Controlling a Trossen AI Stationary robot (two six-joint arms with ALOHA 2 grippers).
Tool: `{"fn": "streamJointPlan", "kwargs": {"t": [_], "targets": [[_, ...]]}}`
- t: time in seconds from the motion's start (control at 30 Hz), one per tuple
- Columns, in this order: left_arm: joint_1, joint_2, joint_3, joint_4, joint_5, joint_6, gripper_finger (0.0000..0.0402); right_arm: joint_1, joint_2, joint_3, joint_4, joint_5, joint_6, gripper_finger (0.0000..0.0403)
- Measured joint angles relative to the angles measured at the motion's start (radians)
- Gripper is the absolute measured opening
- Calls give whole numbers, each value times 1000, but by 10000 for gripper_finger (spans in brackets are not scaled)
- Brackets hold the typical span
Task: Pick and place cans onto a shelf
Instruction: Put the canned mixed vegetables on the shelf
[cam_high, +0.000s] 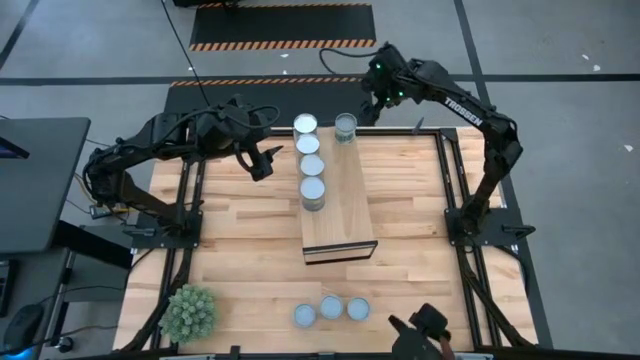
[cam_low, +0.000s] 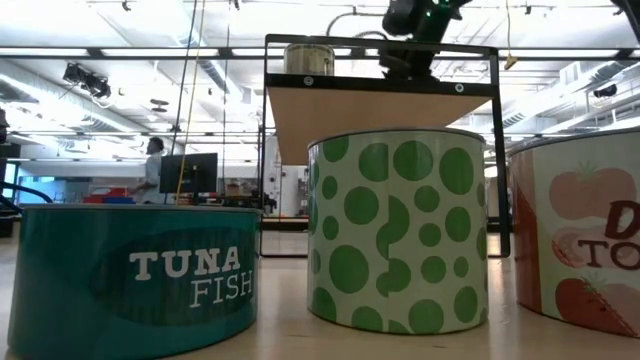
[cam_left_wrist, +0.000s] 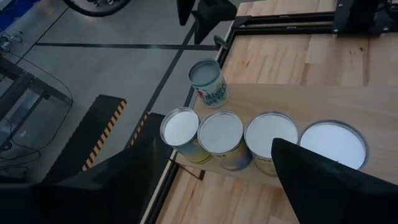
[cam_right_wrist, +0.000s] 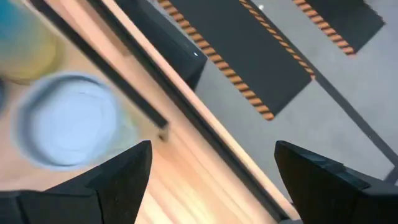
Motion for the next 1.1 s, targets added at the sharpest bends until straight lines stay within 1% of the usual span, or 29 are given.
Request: {"fn": "streamJointPlan", "kwargs": {"t": [0.07, 0.2, 0.37, 0.5, 0.63, 0.93, 1.1], "targets": [[0, 0, 0, 0, 0, 0, 322, -20, 12, -3, -10, -12, -26, 346], [0, 0, 0, -1, 0, 0, 322, -42, 21, -27, 7, -83, -48, 346], [-2, 0, 0, -2, 0, 0, 322, -40, 25, -100, 9, -95, -63, 346], [-3, 0, 0, -2, 0, -1, 322, -13, 25, -127, 26, -140, -33, 346], [-3, 0, 0, -3, 0, -1, 322, 33, 25, -133, 64, -141, -4, 346], [-3, 0, 0, -2, 0, -1, 322, 136, 25, -133, 86, -145, 49, 346], [-3, 0, 0, -2, 0, -1, 322, 164, 25, -133, 129, -193, 82, 346]]}}
